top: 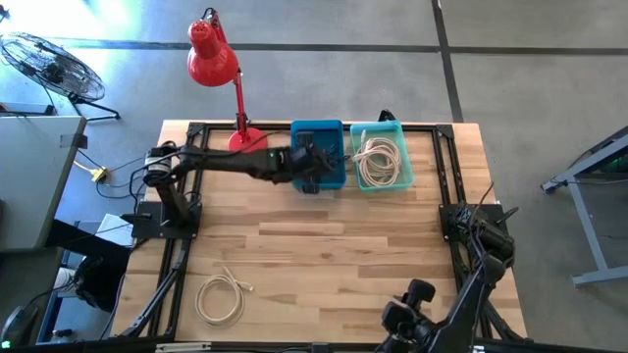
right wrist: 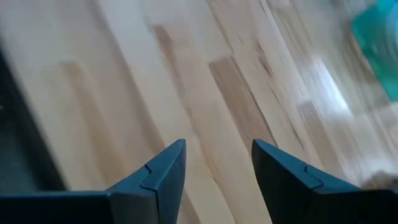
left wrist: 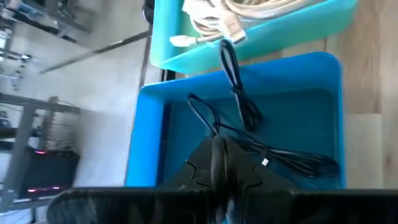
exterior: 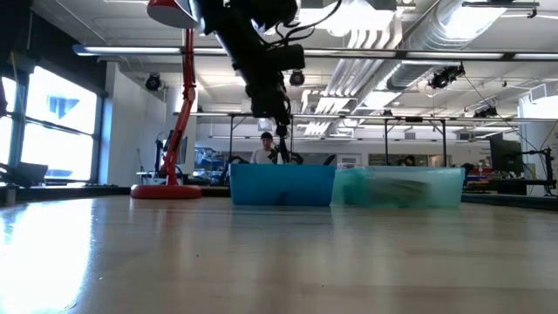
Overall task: Pick & Place USB Port
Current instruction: Put the black USB cable into the blue bin, then put the brown HDMI cable into the green bin
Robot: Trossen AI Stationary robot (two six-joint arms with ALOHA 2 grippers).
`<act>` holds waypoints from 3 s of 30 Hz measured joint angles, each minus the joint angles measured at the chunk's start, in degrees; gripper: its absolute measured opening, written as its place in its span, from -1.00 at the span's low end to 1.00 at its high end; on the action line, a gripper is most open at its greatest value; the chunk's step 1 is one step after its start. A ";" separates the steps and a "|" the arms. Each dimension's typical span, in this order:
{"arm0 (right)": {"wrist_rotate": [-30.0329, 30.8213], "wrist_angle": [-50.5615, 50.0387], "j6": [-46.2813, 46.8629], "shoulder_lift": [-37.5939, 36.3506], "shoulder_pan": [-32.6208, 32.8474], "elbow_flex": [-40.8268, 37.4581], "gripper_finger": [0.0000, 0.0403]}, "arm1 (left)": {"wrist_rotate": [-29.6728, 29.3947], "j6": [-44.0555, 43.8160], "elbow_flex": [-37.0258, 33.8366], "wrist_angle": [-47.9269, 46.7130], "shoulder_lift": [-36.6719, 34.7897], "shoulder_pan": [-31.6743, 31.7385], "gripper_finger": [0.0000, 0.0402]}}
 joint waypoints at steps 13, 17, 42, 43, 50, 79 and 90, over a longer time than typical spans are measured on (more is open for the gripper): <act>-2.60 1.74 3.64 -0.02 -1.71 -8.67 -0.13 | 13.38 -1.50 -6.92 -0.29 0.07 5.87 -1.00; -2.73 2.11 3.61 -0.02 -2.10 -8.69 -0.13 | 18.14 -1.87 -11.78 3.16 0.04 7.06 -1.00; 1.99 2.81 -1.74 -0.02 -3.54 -8.67 -0.13 | 17.86 -19.62 -16.42 9.48 0.11 6.77 -0.41; 1.99 2.84 -1.95 -0.02 -3.54 -8.67 -0.13 | 18.42 -19.57 -16.42 9.58 0.13 6.49 -0.41; 3.06 3.35 -2.51 -0.02 -3.56 -8.67 -0.13 | 15.94 -12.36 -16.42 10.95 0.03 3.12 -0.41; 4.58 5.19 -2.94 -0.01 -3.37 -8.65 -0.13 | 56.06 -13.54 -16.26 2.43 -23.81 -12.28 -0.41; 6.45 6.64 -4.18 0.00 -2.99 -8.65 -0.13 | 64.39 -15.05 -16.39 -14.81 -25.31 -22.97 -0.41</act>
